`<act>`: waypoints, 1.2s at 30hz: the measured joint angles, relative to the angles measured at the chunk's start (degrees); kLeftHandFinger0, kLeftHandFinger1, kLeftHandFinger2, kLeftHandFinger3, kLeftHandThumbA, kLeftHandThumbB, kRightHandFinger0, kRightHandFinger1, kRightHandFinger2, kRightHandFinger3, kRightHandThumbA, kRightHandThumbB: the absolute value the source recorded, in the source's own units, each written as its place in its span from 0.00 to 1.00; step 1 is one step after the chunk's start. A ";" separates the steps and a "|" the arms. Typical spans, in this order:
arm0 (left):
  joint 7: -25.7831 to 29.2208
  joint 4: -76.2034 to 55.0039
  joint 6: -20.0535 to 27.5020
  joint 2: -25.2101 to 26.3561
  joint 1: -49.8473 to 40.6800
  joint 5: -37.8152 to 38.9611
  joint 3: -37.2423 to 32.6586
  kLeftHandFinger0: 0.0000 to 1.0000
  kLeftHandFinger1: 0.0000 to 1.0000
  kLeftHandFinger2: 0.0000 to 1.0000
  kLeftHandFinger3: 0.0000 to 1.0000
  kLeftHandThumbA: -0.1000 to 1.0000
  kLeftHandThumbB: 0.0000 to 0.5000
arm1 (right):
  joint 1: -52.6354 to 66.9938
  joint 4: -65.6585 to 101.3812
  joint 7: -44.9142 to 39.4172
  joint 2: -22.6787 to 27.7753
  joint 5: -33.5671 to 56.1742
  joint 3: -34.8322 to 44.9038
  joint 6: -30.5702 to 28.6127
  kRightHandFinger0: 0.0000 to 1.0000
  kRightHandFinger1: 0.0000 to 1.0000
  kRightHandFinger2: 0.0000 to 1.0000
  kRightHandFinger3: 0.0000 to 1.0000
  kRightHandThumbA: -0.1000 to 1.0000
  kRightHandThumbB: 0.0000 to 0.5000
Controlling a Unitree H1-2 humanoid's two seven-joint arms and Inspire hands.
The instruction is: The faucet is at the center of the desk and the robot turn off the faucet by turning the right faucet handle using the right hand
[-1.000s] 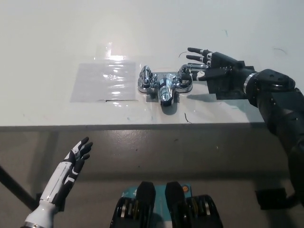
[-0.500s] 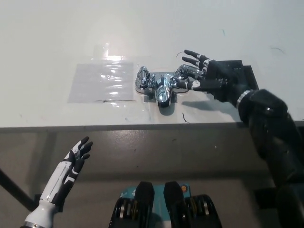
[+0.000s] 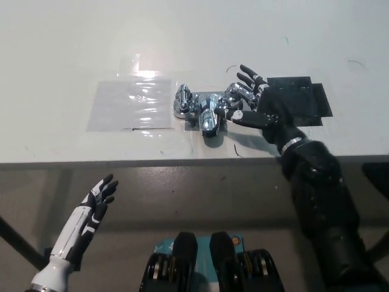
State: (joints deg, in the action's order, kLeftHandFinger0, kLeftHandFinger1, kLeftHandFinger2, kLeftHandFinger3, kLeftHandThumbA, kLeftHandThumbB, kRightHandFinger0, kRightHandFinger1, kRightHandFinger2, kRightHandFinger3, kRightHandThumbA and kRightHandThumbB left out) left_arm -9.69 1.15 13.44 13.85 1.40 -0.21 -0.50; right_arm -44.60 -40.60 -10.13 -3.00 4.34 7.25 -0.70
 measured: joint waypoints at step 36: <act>0.00 -0.07 -0.02 0.09 0.63 -0.07 0.11 1.00 1.00 1.00 1.00 0.97 0.82 | -1.89 -1.90 54.51 -14.37 -16.46 -10.58 -4.52 1.00 1.00 1.00 1.00 1.00 0.39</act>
State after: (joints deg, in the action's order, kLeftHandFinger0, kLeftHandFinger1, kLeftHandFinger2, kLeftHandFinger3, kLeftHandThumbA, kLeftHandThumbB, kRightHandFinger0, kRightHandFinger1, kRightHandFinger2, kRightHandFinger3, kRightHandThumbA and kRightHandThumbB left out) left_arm -9.69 1.08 13.42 13.95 2.03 -0.28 -0.39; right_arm -46.49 -42.50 44.38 -17.37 -12.12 -3.33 -5.22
